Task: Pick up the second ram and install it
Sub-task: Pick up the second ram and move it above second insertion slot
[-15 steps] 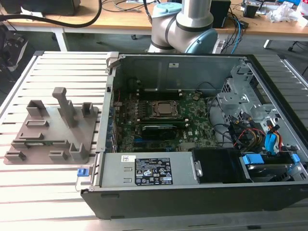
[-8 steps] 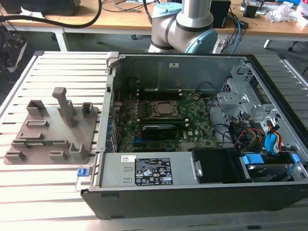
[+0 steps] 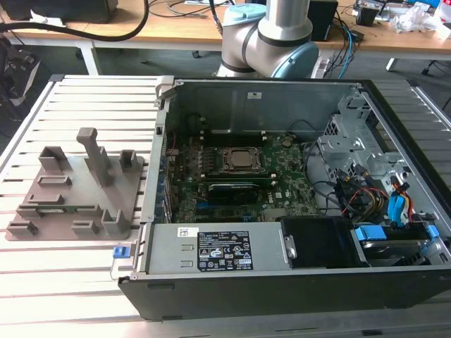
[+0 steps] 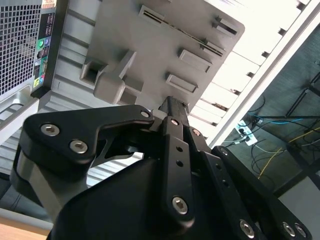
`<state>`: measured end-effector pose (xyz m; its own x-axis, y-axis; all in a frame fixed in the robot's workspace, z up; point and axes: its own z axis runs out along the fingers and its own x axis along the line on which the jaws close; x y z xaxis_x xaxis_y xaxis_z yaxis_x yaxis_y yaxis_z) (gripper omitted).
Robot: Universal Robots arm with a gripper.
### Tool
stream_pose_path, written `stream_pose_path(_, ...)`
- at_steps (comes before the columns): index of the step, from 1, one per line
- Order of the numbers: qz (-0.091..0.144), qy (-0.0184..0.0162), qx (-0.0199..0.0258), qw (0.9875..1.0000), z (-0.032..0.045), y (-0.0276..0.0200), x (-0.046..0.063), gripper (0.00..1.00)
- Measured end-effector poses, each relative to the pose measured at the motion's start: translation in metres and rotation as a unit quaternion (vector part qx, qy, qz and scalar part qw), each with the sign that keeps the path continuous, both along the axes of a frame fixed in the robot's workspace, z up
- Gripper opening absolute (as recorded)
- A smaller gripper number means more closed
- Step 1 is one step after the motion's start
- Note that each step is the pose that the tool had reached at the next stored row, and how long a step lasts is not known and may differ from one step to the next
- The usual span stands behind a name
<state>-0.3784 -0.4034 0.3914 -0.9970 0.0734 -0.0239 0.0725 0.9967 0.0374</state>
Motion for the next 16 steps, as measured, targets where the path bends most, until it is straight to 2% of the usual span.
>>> stream_pose_path(2, 0.029, 0.0001, 0.0000, 0.9996, 0.0001, 0.0000, 0.0000, 0.11)
stream_pose_path(4, 0.049, 0.0000, 0.0000, 0.9988, 0.0000, 0.0000, 0.0000, 0.11)
stream_pose_path(7, 0.087, 0.0000, 0.0000, 0.9962, 0.0000, 0.0000, 0.0000, 0.11)
stream_pose_path(9, 0.102, 0.0000, 0.0000, 0.9948, 0.0000, 0.0000, 0.0000, 0.11)
stream_pose_path(10, 0.118, 0.0000, 0.0000, 0.9930, 0.0000, 0.0000, 0.0000, 0.11)
stream_pose_path(12, 0.139, 0.0000, 0.0000, 0.9903, 0.0000, 0.0000, 0.0000, 0.11)
stream_pose_path(14, 0.188, 0.0001, 0.0000, 0.9821, 0.0000, 0.0000, 0.0000, 0.11)
stream_pose_path(16, 0.204, 0.0000, 0.0000, 0.9789, 0.0000, 0.0000, 0.0000, 0.11)
